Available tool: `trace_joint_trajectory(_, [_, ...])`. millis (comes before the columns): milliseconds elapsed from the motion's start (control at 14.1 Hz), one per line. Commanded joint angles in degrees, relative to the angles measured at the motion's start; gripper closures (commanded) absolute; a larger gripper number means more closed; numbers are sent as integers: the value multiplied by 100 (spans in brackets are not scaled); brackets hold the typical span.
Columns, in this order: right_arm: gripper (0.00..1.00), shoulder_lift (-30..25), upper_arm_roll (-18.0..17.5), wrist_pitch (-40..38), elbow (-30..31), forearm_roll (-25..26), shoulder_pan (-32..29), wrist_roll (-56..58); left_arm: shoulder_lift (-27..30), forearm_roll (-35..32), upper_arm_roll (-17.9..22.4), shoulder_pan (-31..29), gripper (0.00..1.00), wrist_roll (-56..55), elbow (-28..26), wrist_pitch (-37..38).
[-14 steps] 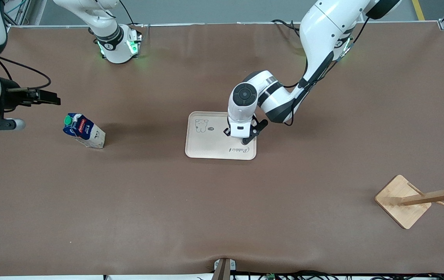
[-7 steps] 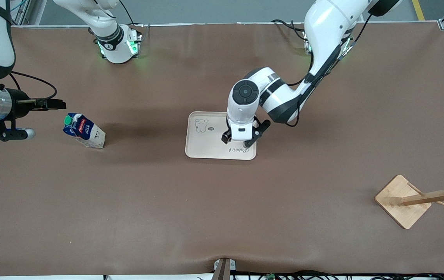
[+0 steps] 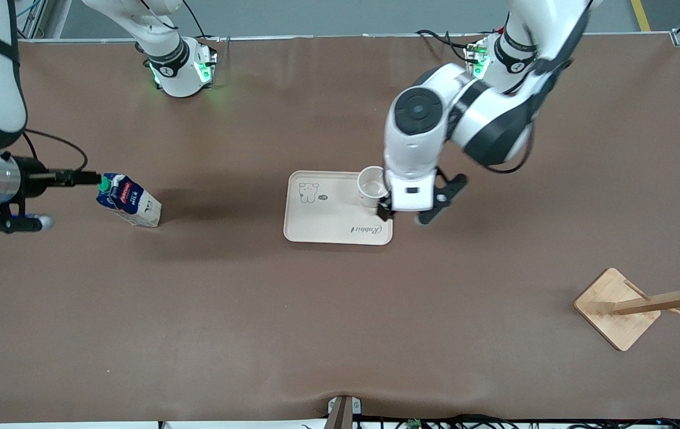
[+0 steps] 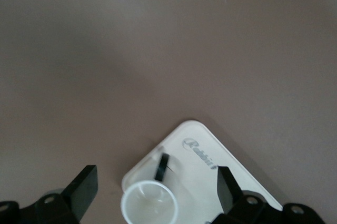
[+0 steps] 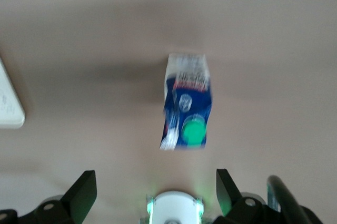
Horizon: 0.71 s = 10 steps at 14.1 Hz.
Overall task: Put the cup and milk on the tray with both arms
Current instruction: 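Set the mug on the tray while the right gripper reaches the carton, then grasp the milk carton with the right gripper while the left gripper withdraws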
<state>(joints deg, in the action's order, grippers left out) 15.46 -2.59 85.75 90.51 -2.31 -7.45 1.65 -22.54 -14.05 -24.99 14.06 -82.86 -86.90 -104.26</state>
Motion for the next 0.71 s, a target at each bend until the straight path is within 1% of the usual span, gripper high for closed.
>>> trace_joint_trajectory(0, [0,10,-75,765,448,11,-317,54,539,-72,-6,-402,0,978,-108,449])
trace_joint_trajectory(142, [0,-86,-84,864,922,2,-433,291,803,-20,-6,-754,0,1709,-108,625])
trace_joint_trajectory(213, [0,-174,-84,1039,1168,2,-459,292,900,-2,-23,-939,0,2078,-108,705])
trace_joint_trajectory(426, [0,-612,-93,1873,2029,-16,-485,292,1102,-2,-15,-1317,0,2949,-100,942])
trace_joint_trajectory(568, [0,-859,-93,1910,2356,-24,-459,292,1252,-2,-24,-1615,0,3528,-100,978])
trace_joint_trajectory(639, [0,-895,-93,1919,2418,-24,-450,292,1331,-2,-15,-1782,0,3940,-100,987])
